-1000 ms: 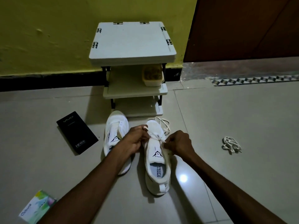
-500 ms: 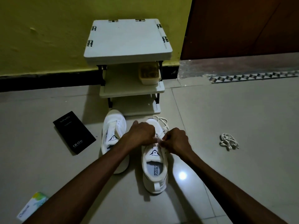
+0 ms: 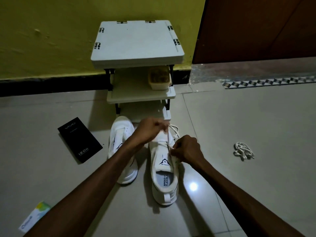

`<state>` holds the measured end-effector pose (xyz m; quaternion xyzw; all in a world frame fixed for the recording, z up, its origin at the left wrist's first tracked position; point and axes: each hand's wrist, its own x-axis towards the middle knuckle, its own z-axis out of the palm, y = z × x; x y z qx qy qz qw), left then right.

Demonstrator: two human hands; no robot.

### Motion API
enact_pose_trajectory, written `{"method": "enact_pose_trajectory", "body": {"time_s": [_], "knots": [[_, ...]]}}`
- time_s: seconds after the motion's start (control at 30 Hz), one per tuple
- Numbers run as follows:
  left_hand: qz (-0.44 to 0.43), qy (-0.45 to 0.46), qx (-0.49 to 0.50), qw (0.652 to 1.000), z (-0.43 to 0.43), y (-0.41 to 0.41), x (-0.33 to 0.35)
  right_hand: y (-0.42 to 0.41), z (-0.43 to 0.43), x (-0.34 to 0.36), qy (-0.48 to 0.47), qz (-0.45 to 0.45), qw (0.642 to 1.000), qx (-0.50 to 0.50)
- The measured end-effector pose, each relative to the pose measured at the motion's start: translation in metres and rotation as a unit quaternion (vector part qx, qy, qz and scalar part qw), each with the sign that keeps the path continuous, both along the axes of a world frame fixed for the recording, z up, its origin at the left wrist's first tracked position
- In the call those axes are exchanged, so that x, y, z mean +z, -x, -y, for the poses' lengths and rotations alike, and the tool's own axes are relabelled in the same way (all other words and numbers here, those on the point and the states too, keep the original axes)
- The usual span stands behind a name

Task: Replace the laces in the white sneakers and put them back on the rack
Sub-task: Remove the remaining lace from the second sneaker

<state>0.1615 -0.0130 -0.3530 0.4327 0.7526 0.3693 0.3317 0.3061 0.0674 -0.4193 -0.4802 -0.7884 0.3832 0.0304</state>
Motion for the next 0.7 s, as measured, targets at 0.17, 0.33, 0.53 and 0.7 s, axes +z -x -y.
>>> {"method": "enact_pose_trajectory", "body": {"time_s": [0.17, 0.33, 0.53, 0.7], "knots": [[0.484, -0.18, 0.146, 0.844, -0.002, -0.009, 0.014, -0.001, -0.001, -0.003, -0.002, -0.006, 1.0, -0.005], [-0.173, 0.142, -0.099, 0.97, 0.004, -0.007, -0.03, 0.005, 0.0, -0.002, 0.003, 0.005, 1.0, -0.003], [-0.067, -0.011, 0.083, 0.994, -0.002, -0.016, -0.029, 0.001, -0.001, -0.004, 0.008, -0.001, 1.0, -0.006], [0.59, -0.176, 0.289, 0.733, 0.0, 0.003, -0.011, -0.002, -0.001, -0.004, 0.016, -0.005, 1.0, -0.013]]}}
